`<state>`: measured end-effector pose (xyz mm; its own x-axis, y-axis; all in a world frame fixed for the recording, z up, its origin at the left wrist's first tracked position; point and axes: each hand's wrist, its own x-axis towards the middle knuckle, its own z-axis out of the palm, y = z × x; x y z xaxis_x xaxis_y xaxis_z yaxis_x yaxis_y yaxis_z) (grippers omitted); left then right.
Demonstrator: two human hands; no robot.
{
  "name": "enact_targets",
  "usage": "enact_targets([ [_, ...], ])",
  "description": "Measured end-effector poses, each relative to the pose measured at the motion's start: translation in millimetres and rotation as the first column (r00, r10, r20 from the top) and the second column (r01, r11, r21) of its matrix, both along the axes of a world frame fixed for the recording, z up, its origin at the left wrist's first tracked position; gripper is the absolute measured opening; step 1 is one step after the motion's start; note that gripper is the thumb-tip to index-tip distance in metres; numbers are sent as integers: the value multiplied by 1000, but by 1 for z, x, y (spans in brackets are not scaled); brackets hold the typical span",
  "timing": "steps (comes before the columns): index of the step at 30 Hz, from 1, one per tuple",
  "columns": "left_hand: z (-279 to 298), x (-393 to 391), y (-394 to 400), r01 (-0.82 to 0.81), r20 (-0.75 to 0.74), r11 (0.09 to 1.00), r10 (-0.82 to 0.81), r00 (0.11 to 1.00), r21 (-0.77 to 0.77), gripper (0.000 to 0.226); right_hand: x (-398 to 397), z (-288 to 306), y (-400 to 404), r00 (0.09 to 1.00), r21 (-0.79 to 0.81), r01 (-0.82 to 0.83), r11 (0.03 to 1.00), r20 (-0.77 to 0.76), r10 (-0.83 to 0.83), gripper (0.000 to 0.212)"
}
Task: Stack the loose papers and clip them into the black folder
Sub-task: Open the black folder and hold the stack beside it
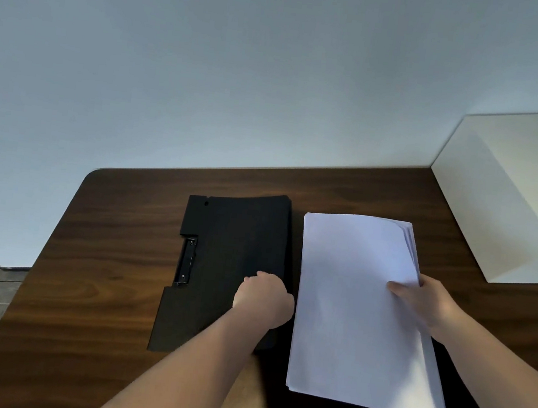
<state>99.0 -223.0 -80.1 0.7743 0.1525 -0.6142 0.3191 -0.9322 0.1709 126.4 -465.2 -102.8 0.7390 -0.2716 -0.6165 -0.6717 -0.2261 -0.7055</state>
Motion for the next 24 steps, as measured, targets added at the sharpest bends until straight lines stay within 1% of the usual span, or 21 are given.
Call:
enact_targets([
  [1,9,0,3,40,16,999,-40,999,-17,30,-1,2,-1,1000,0,-5,1000,-8,5,41],
  [2,24,2,7,63,41,998,-62,997,-14,27,-1,10,-1,1000,10,-10,1000,-17,10,43],
  [4,52,5,17,58,75,998,-56,996,-30,26,3,21,-1,999,34,-10,999,-33,11,41],
  [8,107,9,64,33,239,998,-18,971,-57,25,16,52,10,995,70,-63,996,-69,68,34],
  [10,131,7,98,-54,304,995,79,949,-89,15,25,63,24,994,69,-94,993,-46,98,36],
  [12,145,1,135,-186,348,971,228,909,-151,6,33,70,44,991,63,-130,989,-18,132,37],
  [14,148,-10,172,-294,381,937,347,857,-190,6,38,72,68,985,58,-174,983,1,174,37],
  [15,145,-16,190,-331,395,925,379,837,-186,1,40,70,80,981,54,-194,979,6,194,38],
  [16,139,-20,208,-379,406,908,418,812,-176,10,42,68,93,977,54,-214,975,7,214,40],
  [18,123,-29,242,-486,404,860,505,762,-159,41,44,62,118,969,45,-245,968,3,245,45],
  [19,115,-34,257,-530,397,834,544,739,-155,53,46,59,129,966,32,-259,965,-3,259,47],
  [21,101,-43,280,-590,369,801,581,725,-102,69,49,50,146,960,10,-278,960,-17,278,51],
  [22,95,-46,288,-595,362,803,563,743,-27,73,50,47,154,958,3,-286,958,-19,286,52],
  [24,84,-50,295,-565,364,807,480,798,172,80,54,39,165,956,-23,-294,955,-21,294,52],
])
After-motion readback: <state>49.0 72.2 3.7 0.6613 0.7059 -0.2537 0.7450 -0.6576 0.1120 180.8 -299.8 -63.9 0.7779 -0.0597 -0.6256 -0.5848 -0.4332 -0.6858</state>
